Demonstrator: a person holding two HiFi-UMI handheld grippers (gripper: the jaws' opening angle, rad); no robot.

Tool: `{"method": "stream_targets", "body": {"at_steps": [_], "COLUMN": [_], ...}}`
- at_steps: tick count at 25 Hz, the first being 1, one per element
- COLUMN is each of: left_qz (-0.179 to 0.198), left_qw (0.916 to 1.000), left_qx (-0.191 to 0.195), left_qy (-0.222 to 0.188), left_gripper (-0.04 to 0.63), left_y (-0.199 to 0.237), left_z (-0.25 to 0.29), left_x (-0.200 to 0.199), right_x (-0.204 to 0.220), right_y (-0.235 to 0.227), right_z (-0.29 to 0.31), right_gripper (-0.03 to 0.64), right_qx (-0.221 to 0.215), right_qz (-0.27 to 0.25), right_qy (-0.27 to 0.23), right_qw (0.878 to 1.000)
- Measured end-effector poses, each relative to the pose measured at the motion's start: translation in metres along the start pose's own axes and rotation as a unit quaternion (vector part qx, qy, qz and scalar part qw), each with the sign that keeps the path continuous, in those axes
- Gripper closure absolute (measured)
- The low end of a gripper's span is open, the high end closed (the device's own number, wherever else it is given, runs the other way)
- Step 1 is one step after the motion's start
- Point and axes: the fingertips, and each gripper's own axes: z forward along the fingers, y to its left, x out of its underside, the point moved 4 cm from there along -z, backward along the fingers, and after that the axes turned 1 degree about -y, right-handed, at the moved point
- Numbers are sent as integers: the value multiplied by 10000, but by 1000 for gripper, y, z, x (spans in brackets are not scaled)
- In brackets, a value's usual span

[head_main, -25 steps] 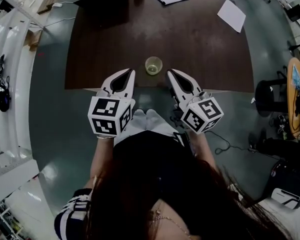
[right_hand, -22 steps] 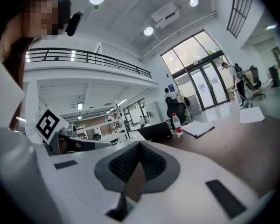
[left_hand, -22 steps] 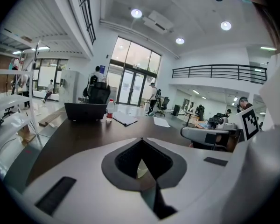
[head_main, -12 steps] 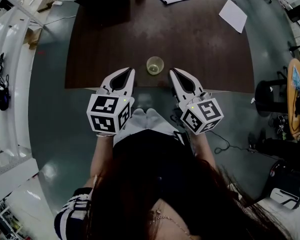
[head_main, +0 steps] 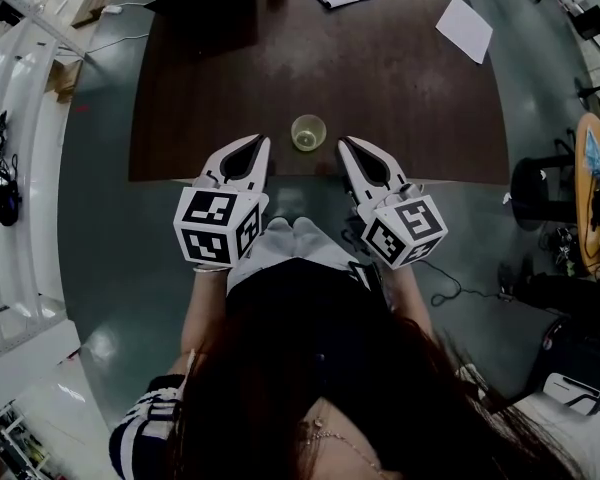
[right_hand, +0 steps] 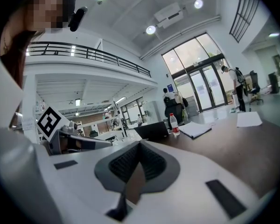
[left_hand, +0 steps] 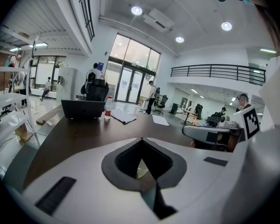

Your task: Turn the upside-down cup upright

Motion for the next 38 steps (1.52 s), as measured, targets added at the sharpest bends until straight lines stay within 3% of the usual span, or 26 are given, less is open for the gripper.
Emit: {"method": "stream_targets", "body": {"at_steps": [38], "left_qz": [82], "left_qw": [9995], "left_qx": [260], "left_qy": [132], "left_gripper": [592], "left_y": [-4], "left_z": [0], "left_x": [-1], "right_x": [2], "right_y": [6], "right_z": [4], "right_gripper": [600], "right_qx": [162], "right_qz": [-105], "right_qy": [24], "right_qw": [9998]}}
